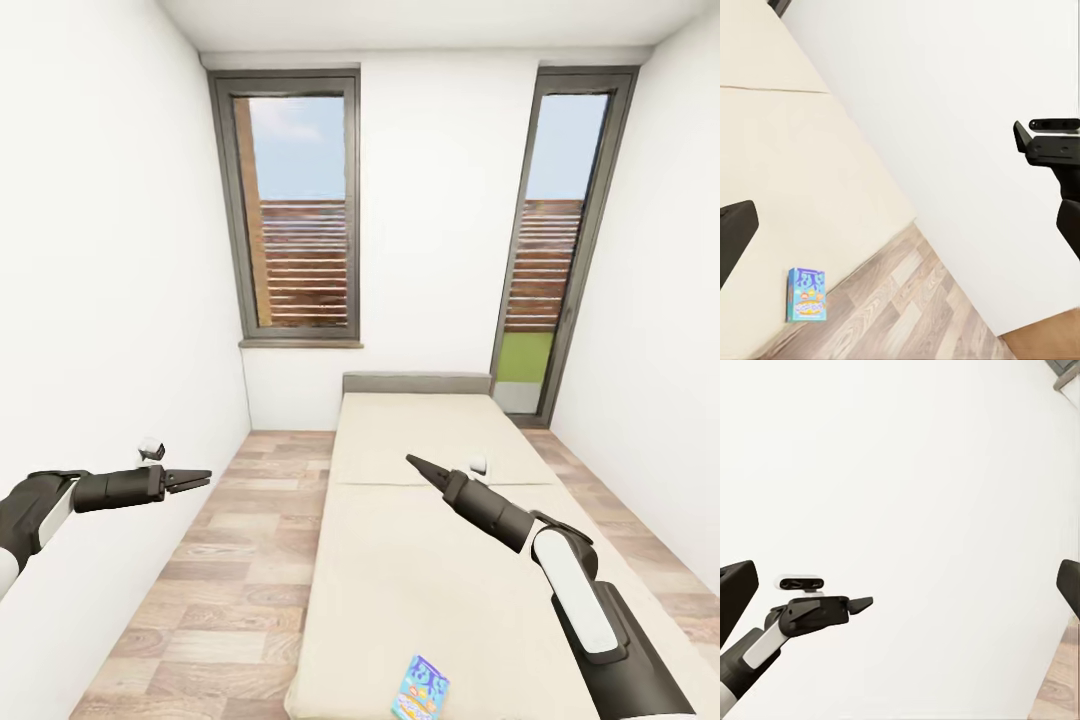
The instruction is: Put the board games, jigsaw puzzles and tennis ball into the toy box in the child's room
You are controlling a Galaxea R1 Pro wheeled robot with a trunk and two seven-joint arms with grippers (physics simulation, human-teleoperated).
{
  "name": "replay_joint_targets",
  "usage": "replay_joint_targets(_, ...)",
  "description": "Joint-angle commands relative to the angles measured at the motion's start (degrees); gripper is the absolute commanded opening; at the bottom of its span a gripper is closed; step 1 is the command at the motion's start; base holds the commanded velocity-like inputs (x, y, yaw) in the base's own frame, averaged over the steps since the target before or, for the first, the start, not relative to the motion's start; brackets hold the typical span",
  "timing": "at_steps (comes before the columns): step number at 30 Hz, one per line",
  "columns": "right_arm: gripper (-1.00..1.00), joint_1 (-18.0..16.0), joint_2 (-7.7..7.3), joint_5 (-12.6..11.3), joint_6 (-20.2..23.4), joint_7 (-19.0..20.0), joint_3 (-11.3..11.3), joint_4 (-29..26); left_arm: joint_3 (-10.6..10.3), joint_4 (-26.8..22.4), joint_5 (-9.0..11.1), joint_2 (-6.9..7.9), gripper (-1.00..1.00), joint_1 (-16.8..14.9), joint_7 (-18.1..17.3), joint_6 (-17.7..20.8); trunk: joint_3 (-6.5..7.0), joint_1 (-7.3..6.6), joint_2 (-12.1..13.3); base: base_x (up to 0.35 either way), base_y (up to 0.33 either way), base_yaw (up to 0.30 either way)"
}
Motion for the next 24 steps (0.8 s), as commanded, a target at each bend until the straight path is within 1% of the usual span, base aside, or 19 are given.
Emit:
replay_joint_targets(1,1.00,-0.1,-0.02,-0.2,0.2,0.0,0.0,0.0,-0.4,0.0,0.4,0.08,1.00,0.0,-0.1,0.6,0.05,0.03,0.0,0.000,0.115,-0.190)
replay_joint_targets(4,1.00,-0.1,-0.02,-0.2,0.2,0.0,0.0,0.0,-0.4,0.0,0.4,0.08,1.00,0.0,-0.1,0.6,0.26,0.03,0.0,0.000,0.164,-0.167)
replay_joint_targets(8,1.00,-0.1,0.01,-0.2,0.2,-0.1,0.0,0.1,-0.4,0.0,0.4,0.08,1.00,0.0,-0.1,0.6,0.36,0.03,0.0,0.000,0.097,-0.066)
replay_joint_targets(15,1.00,-0.1,0.09,-0.1,0.2,-0.1,0.1,0.5,-0.4,0.0,0.4,0.08,1.00,0.0,-0.1,0.6,0.40,0.03,0.0,0.000,0.019,-0.013)
replay_joint_targets(24,1.00,-0.1,0.15,-0.1,-0.5,-0.2,0.0,3.0,-0.4,0.0,0.4,0.08,1.00,0.0,-0.1,0.6,0.40,0.03,0.0,0.000,0.001,0.000)
